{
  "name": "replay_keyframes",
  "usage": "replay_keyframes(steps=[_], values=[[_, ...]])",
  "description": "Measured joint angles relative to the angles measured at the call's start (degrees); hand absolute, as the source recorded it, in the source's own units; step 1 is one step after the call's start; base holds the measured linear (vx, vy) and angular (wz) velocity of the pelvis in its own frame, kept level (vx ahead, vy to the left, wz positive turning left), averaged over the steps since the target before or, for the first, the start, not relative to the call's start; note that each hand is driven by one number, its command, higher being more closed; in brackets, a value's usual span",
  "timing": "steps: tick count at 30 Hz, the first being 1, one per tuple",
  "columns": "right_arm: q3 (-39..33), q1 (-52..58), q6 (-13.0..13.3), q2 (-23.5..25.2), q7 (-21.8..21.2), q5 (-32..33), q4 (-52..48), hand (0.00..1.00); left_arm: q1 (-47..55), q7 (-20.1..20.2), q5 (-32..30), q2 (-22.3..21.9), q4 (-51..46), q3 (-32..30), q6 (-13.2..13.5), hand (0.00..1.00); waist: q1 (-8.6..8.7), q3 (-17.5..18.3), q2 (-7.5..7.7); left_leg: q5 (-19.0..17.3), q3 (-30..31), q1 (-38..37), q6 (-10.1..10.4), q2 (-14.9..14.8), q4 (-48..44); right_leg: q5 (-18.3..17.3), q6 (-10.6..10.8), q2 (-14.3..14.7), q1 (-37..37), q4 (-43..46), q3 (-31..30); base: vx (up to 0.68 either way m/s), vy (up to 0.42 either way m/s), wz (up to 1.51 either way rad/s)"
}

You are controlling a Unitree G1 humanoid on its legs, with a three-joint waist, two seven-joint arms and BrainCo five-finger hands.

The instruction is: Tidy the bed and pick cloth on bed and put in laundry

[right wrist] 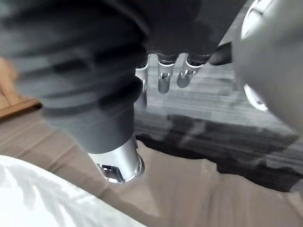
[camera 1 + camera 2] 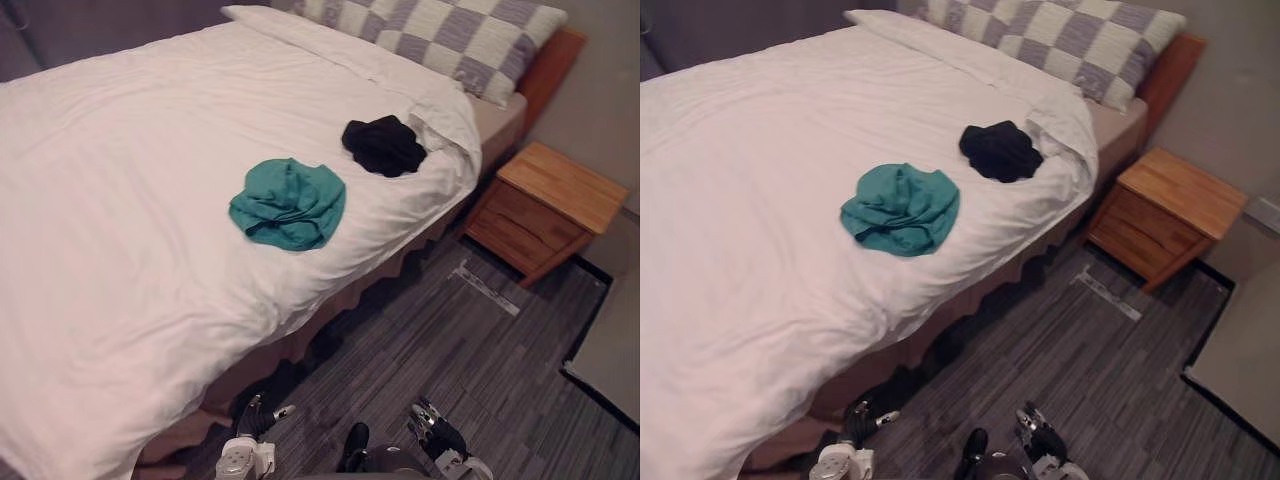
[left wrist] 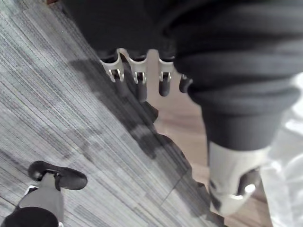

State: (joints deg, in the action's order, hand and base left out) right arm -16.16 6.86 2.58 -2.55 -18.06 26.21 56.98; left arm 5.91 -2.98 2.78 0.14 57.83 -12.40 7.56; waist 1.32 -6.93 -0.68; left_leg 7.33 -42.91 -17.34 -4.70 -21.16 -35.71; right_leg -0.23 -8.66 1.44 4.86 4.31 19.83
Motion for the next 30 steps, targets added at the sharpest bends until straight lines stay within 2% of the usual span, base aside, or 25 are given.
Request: replay_keyframes(steps=[1,2,4,5,7,11,12,13,15,18,19,20,22,23,24,26,27,28,29,30], values=[[1.2,-0.5,0.6,-0.1,0.8,-2.4,0.0,0.0,0.3,-0.8,1.5,0.4,-0.1,-0.2,-0.2,0.0,-1.25,-0.2,0.49,-5.1,11.6,6.6,1.9,1.5,-9.5,0.0,-0.3,1.1,0.1,-0.3,-5.1,0.16,0.064,-2.57],[1.6,-2.3,1.2,-0.9,1.6,-4.8,0.9,0.0,-0.4,-1.3,2.5,0.2,-0.2,-0.8,-0.2,0.0,-2.02,-1.5,-0.88,-16.6,22.4,14.7,4.9,5.2,-16.9,0.5,-1.1,3.0,0.0,-0.7,-11.6,0.14,0.109,-2.63],[3.5,-3.3,1.4,-1.4,1.9,-6.1,2.7,0.0,-0.6,-1.7,3.5,0.5,-0.5,-1.2,0.6,0.0,-2.69,-2.1,-0.19,-22.0,27.7,19.2,5.7,8.0,-14.0,1.2,-0.3,4.0,-1.4,-1.1,-17.1,0.14,0.134,-2.16],[5.3,-2.9,1.5,-1.4,1.9,-6.1,2.3,0.0,-0.6,-1.6,3.5,0.7,-0.9,-0.8,1.4,0.0,-2.79,-2.6,0.5,-23.6,29.5,20.8,6.6,8.2,-7.5,1.1,0.5,4.7,-3.7,-2.6,-20.7,0.16,0.137,-1.72],[6.4,-2.7,1.5,-1.4,1.8,-6.2,1.8,0.0,-1.0,-1.2,3.6,0.5,-1.5,-0.7,1.8,0.0,-2.9,-2.3,0.56,-23.9,31.8,22.5,7.3,8.3,0.7,0.3,1.6,4.9,-5.3,-3.1,-24.7,0.17,0.204,-1.41],[10.2,-2.9,2.7,-2.2,2.0,-7.6,0.1,0.0,-4.1,-0.5,4.3,-1.0,-1.7,0.0,2.0,0.0,-3.02,-2.4,0.2,-22.9,35.6,28.0,7.9,11.1,12.2,-0.8,3.4,3.1,-4.8,-2.3,-30.5,0.19,0.284,-0.81],[12.7,-3.0,3.1,-3.4,2.2,-8.0,0.0,0.0,-5.0,-0.5,5.1,-2.1,-1.6,0.1,2.2,0.0,-3.24,-2.7,-0.55,-16.7,35.2,27.4,9.7,11.5,18.1,-3.0,6.2,2.7,-3.7,0.0,-31.5,0.19,0.349,-0.59],[14.3,-3.0,3.2,-3.7,2.5,-8.1,0.1,0.0,-5.1,-0.4,5.3,-2.4,-1.4,0.4,2.2,0.0,-3.47,-2.7,-0.84,-13.9,33.1,26.4,9.2,11.7,19.2,-4.5,7.1,2.0,-3.2,1.5,-30.8,0.23,0.346,-0.64],[17.2,-2.9,3.4,-4.1,3.0,-8.2,-0.2,0.0,-5.4,-0.3,6.0,-2.5,-1.5,0.6,2.5,0.0,-3.73,-2.4,-0.12,-15.1,30.8,26.0,8.1,12.5,19.0,-5.7,8.8,-0.5,-2.8,5.9,-26.3,0.25,0.267,-0.38],[18.6,-3.4,3.4,-2.5,5.1,-8.3,-0.1,0.0,-5.6,-0.4,7.6,-2.2,-1.6,1.1,2.9,0.0,-4.94,-1.4,1.84,-17.0,27.5,24.2,6.2,14.5,19.1,-10.5,10.5,-3.5,-3.1,10.1,-23.2,0.24,0.141,-0.41],[18.5,-3.7,3.4,-2.0,5.6,-8.3,-0.3,0.0,-5.8,-0.4,7.6,-2.4,-1.2,1.2,2.7,0.0,-5.1,-1.6,1.82,-18.0,26.4,22.4,5.9,15.3,19.8,-11.3,11.7,-4.4,-2.2,13.8,-22.8,0.2,0.084,-0.4],[17.7,-3.7,3.5,-2.0,5.7,-8.3,-1.7,0.0,-5.6,-0.4,7.5,-2.8,-0.6,1.3,2.7,0.0,-4.96,-1.9,0.97,-19.5,25.8,19.5,5.7,15.6,21.4,-11.7,12.3,-4.8,1.4,25.0,-21.0,0.12,0.065,-0.31],[16.4,-3.8,3.8,-1.5,5.6,-8.3,-2.5,0.0,-5.3,-0.4,7.5,-2.0,-0.3,2.5,2.8,0.0,-4.5,-2.2,1.62,-20.4,26.1,16.0,5.7,16.6,22.3,-10.2,13.2,-7.3,6.8,39.6,-17.3,0.18,0.031,0.0],[15.7,-4.0,3.9,-1.2,5.6,-8.2,-1.8,0.0,-5.4,-0.4,7.5,-1.1,0.3,3.4,2.9,0.0,-4.21,-2.5,2.01,-21.1,26.2,12.7,5.7,16.9,22.9,-11.2,13.1,-9.0,8.7,45.7,-15.0,0.3,-0.041,0.22],[14.4,-4.2,3.9,-1.1,5.6,-8.1,-0.7,0.0,-5.4,-0.5,7.5,-0.6,0.7,3.4,3.1,0.0,-4.24,-2.5,2.19,-21.8,26.7,10.3,6.4,16.1,23.5,-13.5,12.1,-9.9,9.1,44.8,-11.3,0.26,-0.074,0.25],[13.2,-4.3,4.2,-1.0,5.7,-7.8,-0.6,0.0,-5.4,-0.6,7.5,-0.3,1.5,3.3,3.3,0.0,-3.92,-2.6,1.79,-22.4,27.8,9.1,7.4,14.4,24.0,-14.1,11.4,-9.9,9.5,37.8,-7.4,0.33,-0.179,0.28],[10.7,-4.8,4.3,-1.0,5.7,-7.6,-0.5,0.0,-5.3,-0.5,7.5,-0.3,2.0,2.7,3.3,0.0,-3.85,-2.8,0.74,-22.8,28.2,8.1,9.7,10.8,25.8,-9.6,10.6,-8.4,11.2,20.5,-4.6,0.55,-0.315,0.27],[9.8,-5.0,4.4,-0.9,5.8,-7.6,-0.6,0.0,-5.3,-0.5,7.5,-0.3,2.1,2.2,3.3,0.0,-3.86,-3.1,0.37,-23.4,28.5,7.8,11.4,9.3,26.0,-4.2,10.5,-7.6,11.2,10.4,-5.1,0.54,-0.308,0.18],[9.5,-4.9,4.7,-0.2,6.1,-7.6,-0.5,0.0,-5.4,-0.5,7.5,-0.2,2.1,1.2,3.3,0.0,-3.87,-3.4,0.84,-23.9,28.5,7.0,13.0,8.8,26.4,3.0,12.0,-7.4,10.2,3.6,-6.1,0.58,-0.349,-0.03],[9.2,-5.9,4.9,-1.1,6.9,-7.6,0.0,0.0,-6.0,-0.6,7.4,-1.2,3.7,-1.2,3.3,0.0,-4.24,-4.2,-0.93,-24.0,28.6,4.8,13.5,6.7,26.8,5.3,9.5,-5.2,8.2,3.8,-4.6,0.51,-0.324,0.03]])
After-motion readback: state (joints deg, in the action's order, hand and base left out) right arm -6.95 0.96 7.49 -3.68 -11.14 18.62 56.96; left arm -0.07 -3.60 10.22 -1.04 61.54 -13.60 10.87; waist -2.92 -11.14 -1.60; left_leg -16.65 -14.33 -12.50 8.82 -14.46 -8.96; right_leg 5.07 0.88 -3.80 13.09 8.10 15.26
